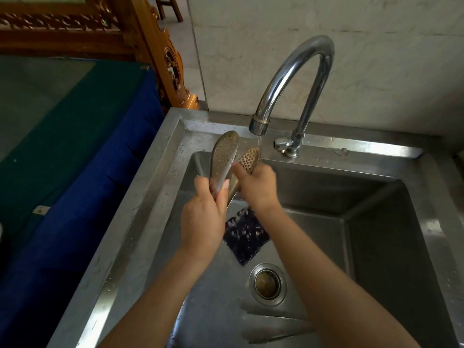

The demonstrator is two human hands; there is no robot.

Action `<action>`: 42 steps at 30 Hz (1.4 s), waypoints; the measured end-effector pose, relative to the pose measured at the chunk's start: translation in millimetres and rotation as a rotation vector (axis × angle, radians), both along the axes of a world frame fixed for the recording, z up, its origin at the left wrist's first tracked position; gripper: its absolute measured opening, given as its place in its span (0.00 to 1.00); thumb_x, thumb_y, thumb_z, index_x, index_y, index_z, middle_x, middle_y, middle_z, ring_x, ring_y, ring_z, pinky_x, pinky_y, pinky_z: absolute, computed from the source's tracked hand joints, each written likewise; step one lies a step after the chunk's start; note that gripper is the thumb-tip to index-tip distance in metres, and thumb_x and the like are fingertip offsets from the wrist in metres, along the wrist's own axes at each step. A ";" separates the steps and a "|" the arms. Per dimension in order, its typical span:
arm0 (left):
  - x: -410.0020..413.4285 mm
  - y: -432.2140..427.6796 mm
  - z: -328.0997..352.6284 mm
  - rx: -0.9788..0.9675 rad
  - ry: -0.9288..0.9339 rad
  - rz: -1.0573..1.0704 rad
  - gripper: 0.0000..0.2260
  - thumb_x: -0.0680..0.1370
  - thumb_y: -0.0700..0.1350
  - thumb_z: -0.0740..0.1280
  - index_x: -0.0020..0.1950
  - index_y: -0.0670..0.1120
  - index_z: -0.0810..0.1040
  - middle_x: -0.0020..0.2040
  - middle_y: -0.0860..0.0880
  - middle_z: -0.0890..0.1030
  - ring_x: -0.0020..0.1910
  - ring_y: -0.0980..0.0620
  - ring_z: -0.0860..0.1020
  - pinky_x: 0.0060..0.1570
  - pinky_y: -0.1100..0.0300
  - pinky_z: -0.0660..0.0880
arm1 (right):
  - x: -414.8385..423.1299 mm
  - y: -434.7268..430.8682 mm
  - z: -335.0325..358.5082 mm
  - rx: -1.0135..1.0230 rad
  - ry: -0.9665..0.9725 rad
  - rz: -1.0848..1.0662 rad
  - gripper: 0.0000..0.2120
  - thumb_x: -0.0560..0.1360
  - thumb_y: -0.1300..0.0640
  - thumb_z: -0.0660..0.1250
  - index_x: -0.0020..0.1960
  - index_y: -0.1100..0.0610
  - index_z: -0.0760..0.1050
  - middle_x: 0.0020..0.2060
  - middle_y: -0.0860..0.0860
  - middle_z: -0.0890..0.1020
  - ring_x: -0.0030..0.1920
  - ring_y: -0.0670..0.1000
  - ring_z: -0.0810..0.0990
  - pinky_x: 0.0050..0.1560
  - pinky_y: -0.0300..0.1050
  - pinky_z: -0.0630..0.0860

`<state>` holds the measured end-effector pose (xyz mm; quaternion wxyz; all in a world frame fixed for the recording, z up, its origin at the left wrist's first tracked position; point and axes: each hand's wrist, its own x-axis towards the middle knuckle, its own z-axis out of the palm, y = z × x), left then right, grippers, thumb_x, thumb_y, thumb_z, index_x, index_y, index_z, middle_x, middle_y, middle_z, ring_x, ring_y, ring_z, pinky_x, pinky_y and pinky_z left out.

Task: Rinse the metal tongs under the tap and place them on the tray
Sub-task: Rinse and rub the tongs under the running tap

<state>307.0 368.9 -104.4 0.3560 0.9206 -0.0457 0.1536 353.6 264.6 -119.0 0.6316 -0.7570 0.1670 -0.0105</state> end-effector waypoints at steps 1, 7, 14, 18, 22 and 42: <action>0.5 -0.4 1.5 -0.004 0.000 0.001 0.26 0.75 0.60 0.49 0.46 0.37 0.70 0.29 0.41 0.79 0.27 0.42 0.79 0.24 0.51 0.75 | 5.2 -4.2 4.0 0.001 -0.046 -0.053 0.16 0.75 0.54 0.66 0.30 0.54 0.69 0.24 0.48 0.74 0.21 0.40 0.73 0.24 0.34 0.73; -2.8 6.9 1.4 0.035 0.014 -0.024 0.26 0.75 0.59 0.52 0.45 0.36 0.71 0.28 0.41 0.78 0.26 0.41 0.78 0.23 0.50 0.74 | 17.0 -6.0 5.4 -0.162 -0.280 0.018 0.08 0.80 0.59 0.57 0.47 0.57 0.74 0.32 0.45 0.74 0.28 0.36 0.72 0.30 0.25 0.68; -9.3 13.5 -9.6 -0.037 0.062 -0.023 0.25 0.74 0.62 0.51 0.45 0.40 0.69 0.29 0.42 0.79 0.27 0.43 0.80 0.24 0.47 0.76 | 2.0 -3.9 -4.9 0.209 -0.220 -0.033 0.21 0.81 0.47 0.51 0.39 0.48 0.79 0.33 0.46 0.81 0.36 0.40 0.79 0.41 0.30 0.75; -9.2 10.8 -13.4 -0.031 0.084 -0.033 0.24 0.73 0.64 0.50 0.44 0.42 0.68 0.28 0.43 0.79 0.26 0.44 0.79 0.25 0.47 0.76 | 1.8 -4.0 0.3 0.919 -0.089 0.054 0.29 0.81 0.42 0.44 0.50 0.57 0.80 0.48 0.54 0.83 0.54 0.52 0.79 0.65 0.53 0.70; -6.2 14.0 -17.3 -0.082 0.066 -0.035 0.27 0.74 0.64 0.49 0.45 0.40 0.69 0.29 0.41 0.78 0.27 0.42 0.79 0.26 0.46 0.76 | 2.7 -5.9 1.9 1.303 -0.119 0.148 0.33 0.79 0.39 0.38 0.60 0.59 0.74 0.58 0.54 0.80 0.62 0.53 0.76 0.70 0.51 0.64; 45.4 -12.7 -12.2 -0.984 0.895 -0.244 0.13 0.78 0.52 0.62 0.48 0.46 0.83 0.48 0.43 0.83 0.43 0.49 0.83 0.44 0.55 0.81 | 2.4 -15.3 20.2 1.076 -0.165 0.163 0.14 0.82 0.60 0.51 0.57 0.65 0.73 0.50 0.60 0.83 0.49 0.56 0.83 0.54 0.50 0.80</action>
